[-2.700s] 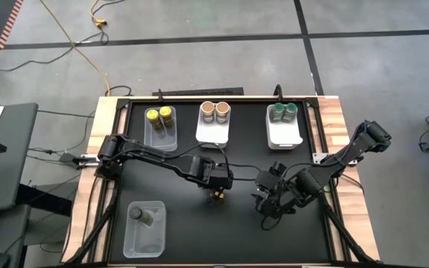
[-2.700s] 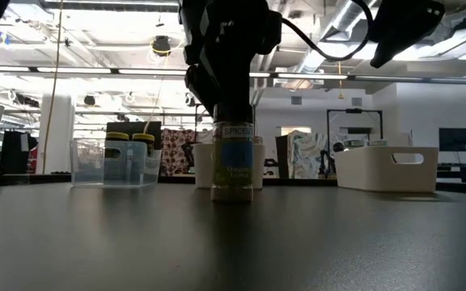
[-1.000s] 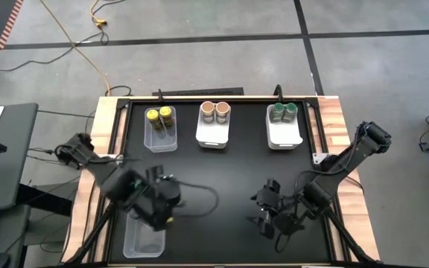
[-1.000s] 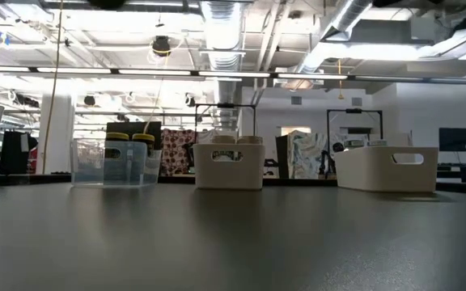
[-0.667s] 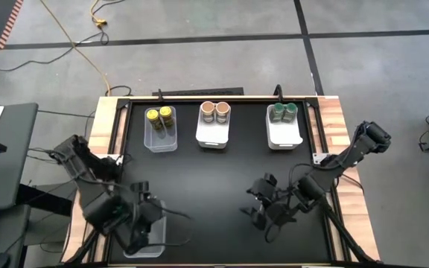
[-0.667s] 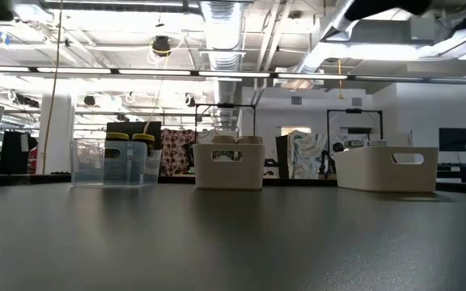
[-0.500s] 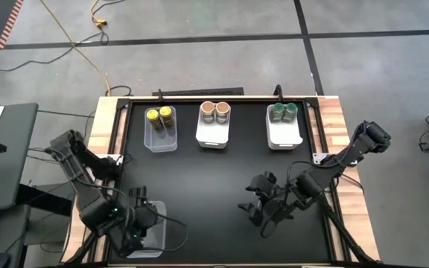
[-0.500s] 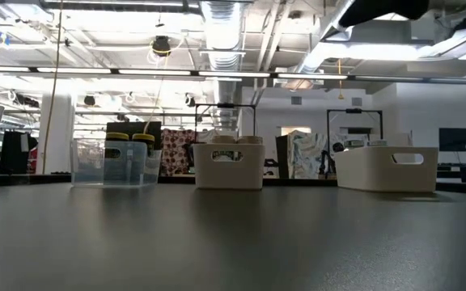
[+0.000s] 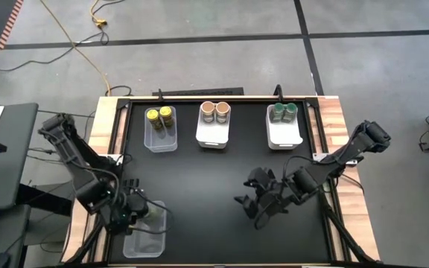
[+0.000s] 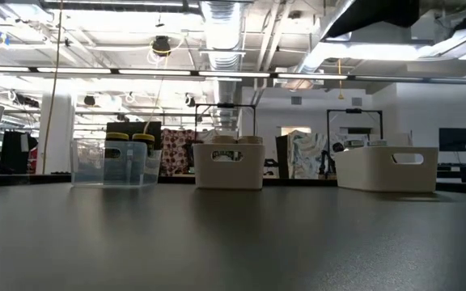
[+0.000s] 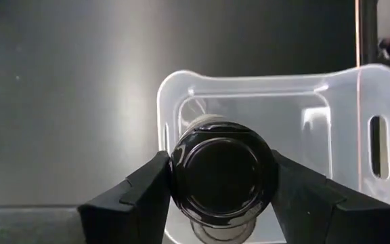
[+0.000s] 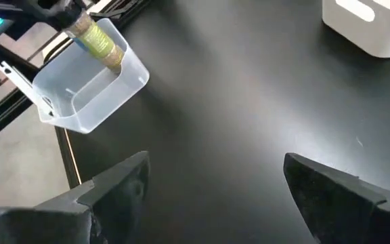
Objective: Sort spices by type
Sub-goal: Put the black spice bottle into the bottom transparent bin
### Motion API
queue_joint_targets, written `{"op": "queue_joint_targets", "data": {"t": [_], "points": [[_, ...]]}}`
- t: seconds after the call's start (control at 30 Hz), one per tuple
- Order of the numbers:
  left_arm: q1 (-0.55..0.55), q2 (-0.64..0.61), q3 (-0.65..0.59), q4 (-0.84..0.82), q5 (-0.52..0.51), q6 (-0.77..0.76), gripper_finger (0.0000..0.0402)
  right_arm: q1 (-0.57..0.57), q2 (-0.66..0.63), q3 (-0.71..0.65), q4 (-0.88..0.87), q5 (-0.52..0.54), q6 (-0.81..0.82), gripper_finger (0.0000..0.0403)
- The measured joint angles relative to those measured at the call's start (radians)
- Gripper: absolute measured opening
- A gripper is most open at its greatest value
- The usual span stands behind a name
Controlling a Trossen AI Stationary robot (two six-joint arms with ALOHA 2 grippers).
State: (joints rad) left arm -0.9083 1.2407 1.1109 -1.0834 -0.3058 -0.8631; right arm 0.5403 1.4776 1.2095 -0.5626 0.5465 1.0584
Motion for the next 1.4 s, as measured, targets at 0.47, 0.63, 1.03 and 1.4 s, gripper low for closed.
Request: {"op": "queue_joint_targets", "data": {"t": [0.47, 0.63, 1.03, 1.4], "points": [[0.080, 0.082, -0.002, 0.037, 0.024, 0.099, 0.0212, 0.000, 0.000, 0.000, 0.002, 0.000, 0.007, 0.0364], [0.081, 0.154, -0.002, 0.090, 0.038, 0.100, 0.0212, 0.001, 0.000, 0.000, -0.009, 0.000, 0.006, 0.0364], [0.081, 0.201, -0.002, 0.120, 0.040, 0.084, 0.0212, 0.002, 0.000, 0.000, -0.010, -0.004, -0.017, 0.0364], [0.078, 0.201, -0.001, 0.109, 0.062, 0.048, 0.0212, 0.002, 0.000, 0.000, -0.009, -0.023, -0.019, 0.0364]]}}
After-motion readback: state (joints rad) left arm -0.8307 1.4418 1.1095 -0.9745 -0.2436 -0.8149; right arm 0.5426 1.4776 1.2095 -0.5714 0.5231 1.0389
